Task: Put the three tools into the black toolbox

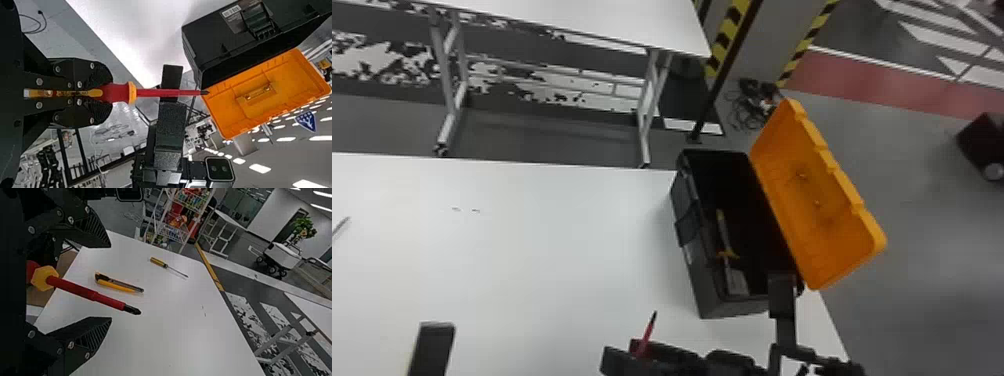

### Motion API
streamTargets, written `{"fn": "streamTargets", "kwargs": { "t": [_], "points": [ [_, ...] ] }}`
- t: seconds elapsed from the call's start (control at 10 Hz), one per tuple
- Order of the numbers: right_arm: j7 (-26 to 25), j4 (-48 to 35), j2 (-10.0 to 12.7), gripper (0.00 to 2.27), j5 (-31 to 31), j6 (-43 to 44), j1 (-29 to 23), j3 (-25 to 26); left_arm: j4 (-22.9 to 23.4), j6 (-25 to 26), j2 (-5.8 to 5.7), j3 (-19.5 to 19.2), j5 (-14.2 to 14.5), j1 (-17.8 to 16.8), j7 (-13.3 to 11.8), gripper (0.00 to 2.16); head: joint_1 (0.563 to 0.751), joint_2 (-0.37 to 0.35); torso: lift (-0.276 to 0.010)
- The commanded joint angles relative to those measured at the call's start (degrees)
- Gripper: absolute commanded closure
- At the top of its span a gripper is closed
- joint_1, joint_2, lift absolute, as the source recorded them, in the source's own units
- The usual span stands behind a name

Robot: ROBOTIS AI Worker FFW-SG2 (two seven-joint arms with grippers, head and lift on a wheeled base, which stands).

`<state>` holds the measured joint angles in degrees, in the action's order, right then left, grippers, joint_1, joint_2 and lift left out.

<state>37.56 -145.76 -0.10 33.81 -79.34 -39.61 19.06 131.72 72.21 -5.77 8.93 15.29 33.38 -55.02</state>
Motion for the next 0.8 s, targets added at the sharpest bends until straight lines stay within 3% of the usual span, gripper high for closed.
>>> {"fn": "streamTargets", "kwargs": {
  "t": [0.0, 0.1, 0.7],
  "points": [
    [0.14, -0.05, -0.08, 2.13, 0.03, -0.08, -0.55, 0.18, 0.29, 0.18, -0.04, -0.06, 0.00, 0.02, 0.00, 2.14, 0.695, -0.350, -0.051],
    [1.90, -0.40, -0.08, 2.24, -0.14, -0.08, -0.90, 0.53, 0.38, 0.18, 0.05, -0.06, 0.00, 0.02, 0.17, 2.14, 0.695, -0.350, -0.051],
    [2.87, -0.67, -0.08, 2.24, 0.65, 0.10, -1.96, 2.38, 0.56, -0.18, 0.32, -0.76, 0.18, 0.02, 0.61, 2.14, 0.695, -0.350, -0.051]
  ]
}}
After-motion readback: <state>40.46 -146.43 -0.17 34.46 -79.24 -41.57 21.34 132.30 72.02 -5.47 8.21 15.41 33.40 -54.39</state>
